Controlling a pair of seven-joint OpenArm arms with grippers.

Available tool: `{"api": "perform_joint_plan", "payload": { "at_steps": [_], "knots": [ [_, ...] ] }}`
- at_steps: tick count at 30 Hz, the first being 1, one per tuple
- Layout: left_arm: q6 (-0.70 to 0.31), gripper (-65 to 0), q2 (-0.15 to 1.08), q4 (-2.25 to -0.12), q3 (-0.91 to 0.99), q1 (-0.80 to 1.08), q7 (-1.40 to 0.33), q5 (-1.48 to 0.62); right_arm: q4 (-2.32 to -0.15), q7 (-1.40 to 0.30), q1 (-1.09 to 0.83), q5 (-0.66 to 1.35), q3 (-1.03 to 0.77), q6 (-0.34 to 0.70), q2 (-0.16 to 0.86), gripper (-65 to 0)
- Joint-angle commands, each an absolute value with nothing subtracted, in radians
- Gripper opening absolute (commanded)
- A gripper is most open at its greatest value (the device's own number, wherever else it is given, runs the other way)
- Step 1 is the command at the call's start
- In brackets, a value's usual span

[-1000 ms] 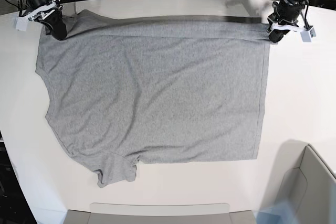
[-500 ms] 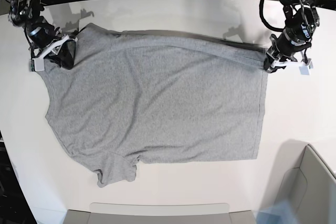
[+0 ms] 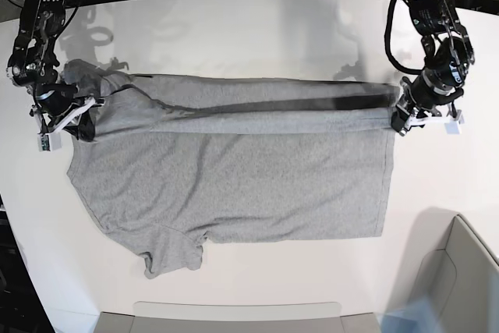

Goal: Fold the T-shirt properly
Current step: 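Fold the shoulder edge over the shirt body toward the hem with both grippers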

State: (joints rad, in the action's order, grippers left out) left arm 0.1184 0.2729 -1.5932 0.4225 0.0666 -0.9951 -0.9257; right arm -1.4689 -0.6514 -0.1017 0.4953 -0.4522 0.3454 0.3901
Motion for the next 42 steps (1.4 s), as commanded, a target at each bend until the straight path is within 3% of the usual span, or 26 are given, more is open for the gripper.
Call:
{"api": "perform_joint_plan", "payload": {
  "at_steps": [1,6,11,22,24,28,31,38,40,42],
  "knots": [
    [0.117,-65.0,0.302,-1.601,0.421,0.033,-0.977,-0.917,-1.472,-0.627,-0.074,0.496,-0.455,0.349,0.412,-65.0],
    [0.111,-65.0,0.309,-1.442,0.392,-0.061,-0.977,-0.888,-1.366,-0.625,0.008,0.469,-0.452,0.352,0.410,-65.0],
    [0.108,-65.0,0.338,-1.326,0.390,-0.133,-0.967,-0.888,-1.257,-0.624,0.101,0.400,-0.452,0.420,0.400,-65.0],
    [0.108,-65.0,0.369,-1.251,0.321,-0.189,-0.966,-0.888,-1.190,-0.624,0.193,0.315,-0.453,0.423,0.361,-64.5],
    [0.116,-63.8,0.377,-1.256,0.283,-0.189,-0.967,-0.888,-1.199,-0.624,0.191,0.315,-0.456,0.421,0.352,-57.3],
    [0.116,-51.1,0.381,-1.257,0.282,-0.183,-0.969,-0.888,-1.247,-0.625,0.165,0.323,-0.460,0.424,0.352,-42.2],
    [0.114,-48.4,0.418,-1.308,0.283,-0.179,-0.974,-0.894,-1.342,-0.625,0.137,0.325,-0.463,0.423,0.351,-37.9],
    [0.108,-49.5,0.400,-1.508,0.374,-0.053,-0.975,-0.895,-1.520,-0.628,0.064,0.318,-0.545,0.424,0.305,-38.3],
    [0.108,-55.0,0.386,-1.561,0.335,-0.027,-0.975,-0.892,-1.532,-0.628,0.015,0.318,-0.544,0.424,0.302,-43.4],
    [0.108,-65.0,0.381,-1.573,0.232,-0.022,-0.969,-0.889,-1.531,-0.628,-0.024,0.321,-0.539,0.424,0.291,-54.2]
  ]
}}
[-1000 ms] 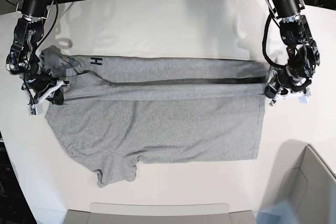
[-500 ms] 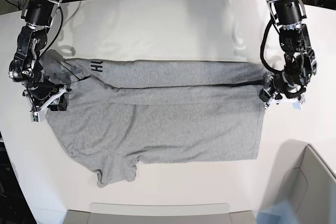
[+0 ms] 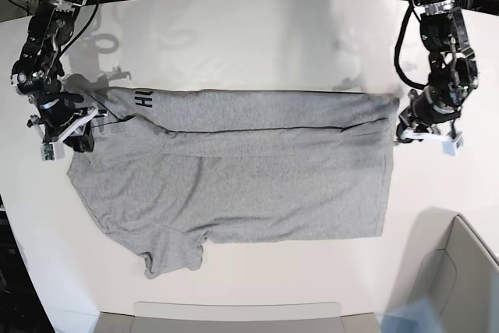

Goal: Fold the T-shirt properly
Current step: 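Fold the shoulder edge over the shirt body toward the hem with both grippers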

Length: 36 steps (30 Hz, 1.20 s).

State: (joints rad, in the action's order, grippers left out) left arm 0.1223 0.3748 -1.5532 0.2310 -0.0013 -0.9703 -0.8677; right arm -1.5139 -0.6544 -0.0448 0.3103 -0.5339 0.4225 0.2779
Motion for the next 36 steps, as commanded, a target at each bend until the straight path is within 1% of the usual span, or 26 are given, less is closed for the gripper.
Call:
{"api": "perform_joint_plan", "payload": {
  "at_steps": [1,2,3,10,13,17,19,22,24,27,33,36],
  "knots": [
    [0.111,-65.0,0.387,-1.570,0.193,-0.022,-0.964,-0.889,-1.527,-0.628,-0.031,0.317,-0.544,0.424,0.277,-59.1],
    [0.114,-65.0,0.387,-1.561,0.166,-0.024,-0.963,-0.889,-1.526,-0.628,-0.041,0.315,-0.544,0.424,0.269,-63.1],
    [0.114,-65.0,0.387,-1.544,0.143,-0.025,-0.963,-0.889,-1.520,-0.628,-0.053,0.315,-0.539,0.424,0.269,-65.0],
    [0.108,-65.0,0.384,-1.412,0.016,-0.073,-0.963,-0.889,-1.391,-0.627,-0.035,0.312,-0.542,0.424,0.269,-63.5],
    [0.108,-65.0,0.386,-1.313,-0.031,-0.090,-0.963,-0.889,-1.334,-0.627,-0.022,0.259,-0.539,0.424,0.271,-63.5],
    [0.108,-65.0,0.387,-1.204,-0.031,-0.082,-0.969,-0.889,-1.319,-0.627,-0.033,0.177,-0.539,0.427,0.260,-63.5],
    [0.108,-65.0,0.400,-1.199,-0.028,-0.048,-0.975,-0.889,-1.322,-0.627,-0.061,0.177,-0.541,0.429,0.257,-63.5],
    [0.108,-65.0,0.435,-1.213,-0.025,0.031,-0.975,-0.891,-1.351,-0.627,-0.097,0.176,-0.544,0.498,0.252,-63.5],
    [0.108,-65.0,0.456,-1.251,-0.024,0.087,-0.974,-0.891,-1.369,-0.627,-0.128,0.176,-0.544,0.519,0.242,-63.5],
    [0.108,-65.0,0.479,-1.320,-0.022,0.199,-0.964,-0.891,-1.402,-0.627,-0.185,0.174,-0.544,0.526,0.240,-63.5],
    [0.108,-65.0,0.510,-1.406,-0.021,0.358,-0.957,-0.889,-1.438,-0.627,-0.283,0.176,-0.539,0.538,0.239,-63.4],
    [0.107,-65.0,0.524,-1.446,0.019,0.455,-0.924,-0.891,-1.465,-0.627,-0.326,0.176,-0.545,0.647,0.239,-63.4]
  ]
}}
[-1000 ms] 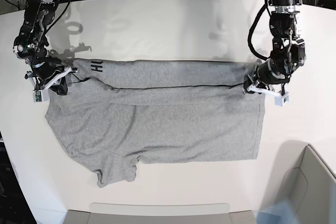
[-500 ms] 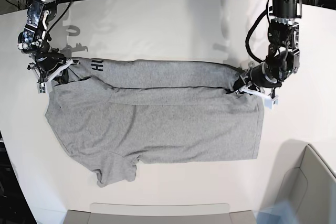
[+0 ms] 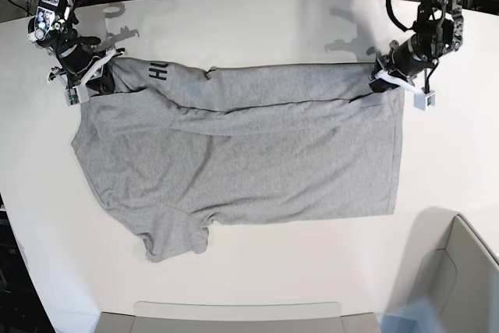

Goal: Fold the T-shirt properly
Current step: 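Fold the shoulder edge over the shirt body toward the hem with both grippers, then release the folded edge and move the right gripper to the sleeve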

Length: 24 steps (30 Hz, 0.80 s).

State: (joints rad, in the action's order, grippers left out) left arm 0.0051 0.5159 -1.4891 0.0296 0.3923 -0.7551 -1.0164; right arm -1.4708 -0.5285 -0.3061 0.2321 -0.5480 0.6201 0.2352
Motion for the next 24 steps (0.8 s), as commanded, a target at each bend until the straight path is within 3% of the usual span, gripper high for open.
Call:
{"api": "perform_joint_plan", "payload": {
  "at_steps": [1,13,20,24],
  "knots": [
    [0.107,-65.0,0.524,-1.454,0.035,0.486,-0.918,-0.891,-1.472,-0.627,-0.343,0.173,-0.550,0.676,0.239,-63.4],
    [0.105,-65.0,0.530,-1.472,0.163,0.728,-0.845,-0.891,-1.494,-0.627,-0.435,0.170,-0.685,0.698,0.242,-63.4],
    [0.105,-65.0,0.524,-1.524,0.211,0.750,-0.842,-0.891,-1.514,-0.624,-0.435,0.176,-0.688,0.698,0.236,-63.4],
    [0.114,-65.0,0.527,-1.600,0.213,0.746,-0.852,-0.891,-1.615,-0.624,-0.414,0.170,-0.697,0.698,0.179,-63.4]
  ]
}}
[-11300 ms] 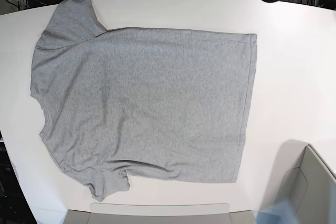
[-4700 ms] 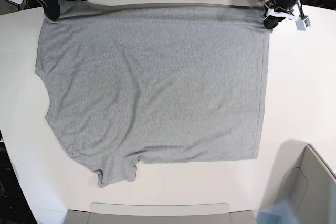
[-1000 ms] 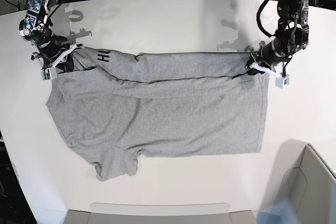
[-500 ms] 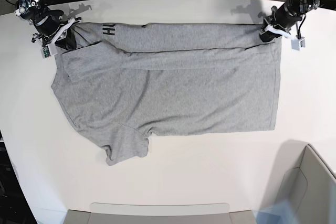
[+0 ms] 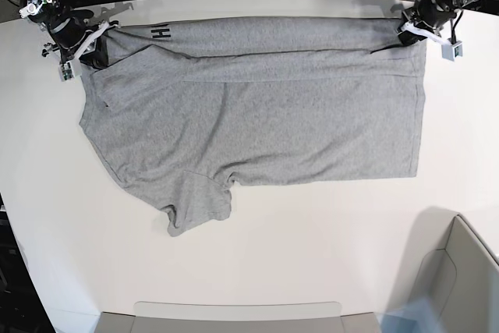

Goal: Fold the T-shirt properly
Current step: 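Release the folded edge and move the right gripper to the sleeve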

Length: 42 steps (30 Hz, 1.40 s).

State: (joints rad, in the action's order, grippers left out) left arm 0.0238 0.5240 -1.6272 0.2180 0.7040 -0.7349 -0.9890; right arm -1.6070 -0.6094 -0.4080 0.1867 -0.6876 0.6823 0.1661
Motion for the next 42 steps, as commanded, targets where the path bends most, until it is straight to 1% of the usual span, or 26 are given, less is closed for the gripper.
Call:
{"api": "perform_joint_plan", "payload": {
  "at_steps": [1,6,11,14,19,24,27,31,36,39,42],
  "knots": [
    [0.116,-65.0,0.527,-1.615,0.213,0.742,-0.852,-0.891,-1.653,-0.624,-0.409,0.170,-0.711,0.698,0.163,-63.4],
    [0.116,-65.0,0.529,-1.710,0.225,0.697,-0.895,-0.892,-1.807,-0.627,-0.372,0.170,-0.757,0.698,0.104,-63.3],
    [0.113,-65.0,0.489,-1.821,0.361,0.690,-1.023,-0.894,-1.905,-0.628,-0.363,0.170,-0.759,0.698,0.096,-63.3],
    [0.108,-65.0,0.466,-1.871,0.458,0.645,-1.099,-0.894,-1.922,-0.628,-0.348,0.171,-0.759,0.698,0.096,-63.3],
    [0.108,-65.0,0.466,-1.877,0.469,0.501,-1.216,-0.894,-1.917,-0.636,-0.265,0.166,-0.734,0.698,0.096,-63.2],
    [0.108,-65.0,0.466,-1.877,0.470,0.358,-1.326,-0.895,-1.893,-0.835,-0.064,0.084,-0.661,0.698,0.104,-63.2],
    [0.108,-65.0,0.464,-1.877,0.470,0.303,-1.346,-0.895,-1.768,-0.871,0.097,-0.024,-0.576,0.698,0.107,-63.3],
    [0.114,-65.0,0.435,-1.877,0.472,0.262,-1.346,-0.894,-1.492,-0.862,0.318,-0.148,-0.513,0.698,0.107,-63.4],
    [0.116,-65.0,0.386,-1.874,0.472,0.222,-1.349,-0.891,-1.121,-0.670,0.495,-0.245,-0.495,0.690,0.101,-63.4],
    [0.116,-65.0,0.360,-1.874,0.472,0.222,-1.349,-0.891,-0.931,-0.559,0.541,-0.294,-0.495,0.616,0.101,-63.4],
    [0.116,-65.0,0.351,-1.873,0.472,0.220,-1.348,-0.891,-0.811,-0.479,0.544,-0.302,-0.495,0.565,0.108,-63.4]
  ]
}}
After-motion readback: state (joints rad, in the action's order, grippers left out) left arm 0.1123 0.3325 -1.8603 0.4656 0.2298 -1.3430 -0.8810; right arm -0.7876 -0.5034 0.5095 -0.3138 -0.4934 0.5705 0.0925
